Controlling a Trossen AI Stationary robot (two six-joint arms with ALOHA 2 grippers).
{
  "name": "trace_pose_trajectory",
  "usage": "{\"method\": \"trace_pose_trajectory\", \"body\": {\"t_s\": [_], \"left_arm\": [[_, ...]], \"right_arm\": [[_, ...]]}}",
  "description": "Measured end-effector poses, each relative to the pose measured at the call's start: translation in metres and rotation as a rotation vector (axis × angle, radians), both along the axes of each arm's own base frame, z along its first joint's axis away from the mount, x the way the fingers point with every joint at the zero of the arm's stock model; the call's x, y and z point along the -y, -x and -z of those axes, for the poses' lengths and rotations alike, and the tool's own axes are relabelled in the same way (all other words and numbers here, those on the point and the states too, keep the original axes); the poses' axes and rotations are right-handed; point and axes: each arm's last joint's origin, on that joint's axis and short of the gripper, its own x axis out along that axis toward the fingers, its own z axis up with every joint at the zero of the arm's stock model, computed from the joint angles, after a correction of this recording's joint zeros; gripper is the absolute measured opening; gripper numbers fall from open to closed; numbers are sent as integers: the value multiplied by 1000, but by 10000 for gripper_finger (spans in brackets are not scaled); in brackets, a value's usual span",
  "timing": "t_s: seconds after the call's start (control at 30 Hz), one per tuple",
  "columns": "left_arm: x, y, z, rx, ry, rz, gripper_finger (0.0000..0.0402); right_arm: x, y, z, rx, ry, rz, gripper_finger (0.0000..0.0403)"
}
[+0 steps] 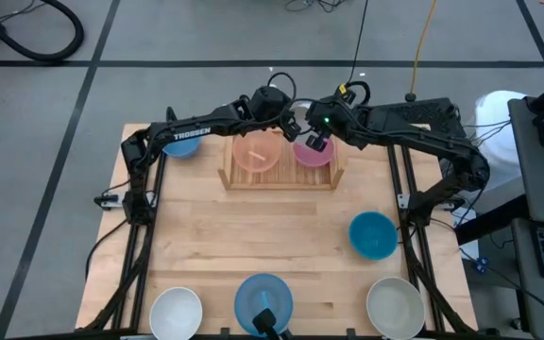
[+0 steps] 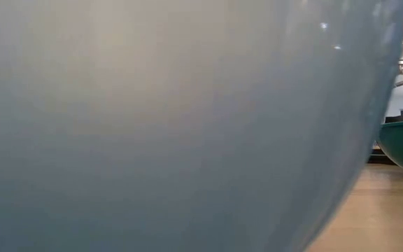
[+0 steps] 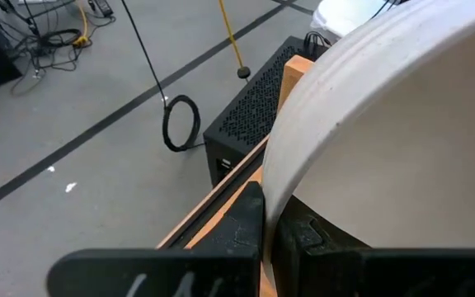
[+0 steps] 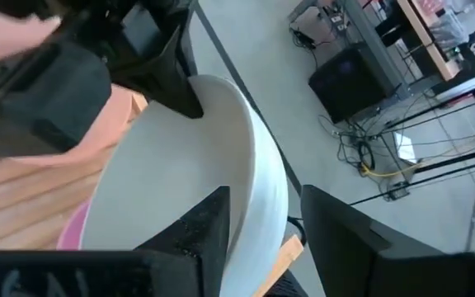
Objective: Place and stack bowls onto a shelf
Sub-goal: Stack the top white bowl on top of the pink bowl on the shelf
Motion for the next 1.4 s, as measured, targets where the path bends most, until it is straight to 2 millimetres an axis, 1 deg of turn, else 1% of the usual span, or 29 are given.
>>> {"method": "trace_pose_trajectory", "body": {"t_s": [0.1,0.23,0.27,0.47,0.6,0.73,0.9,1.03,1.13,1.4], "left_arm": [[0,0,0,-1,-2,3,5],[0,0,1,-10,4,2,5],[1,0,1,-8,7,2,5],[1,0,1,-5,13,0,5],[1,0,1,4,28,19,26],[2,-2,-1,61,71,22,45],[5,-3,-2,82,110,96,51],[6,-1,-5,90,127,102,52],[8,6,-14,85,128,97,53],[17,28,-50,115,63,81,54]], "right_arm": [[0,-1,4,-14,15,-16,107],[0,0,9,-31,25,-18,25],[1,0,9,-34,27,-17,15],[1,-1,9,-25,21,-51,5],[1,-1,9,-39,30,-65,3],[1,-2,9,-41,15,-89,1],[1,-2,11,-45,2,-102,0],[3,-2,10,-26,-21,-122,0],[4,-1,10,-10,-38,-130,0],[6,-1,7,22,-43,-132,0]]}}
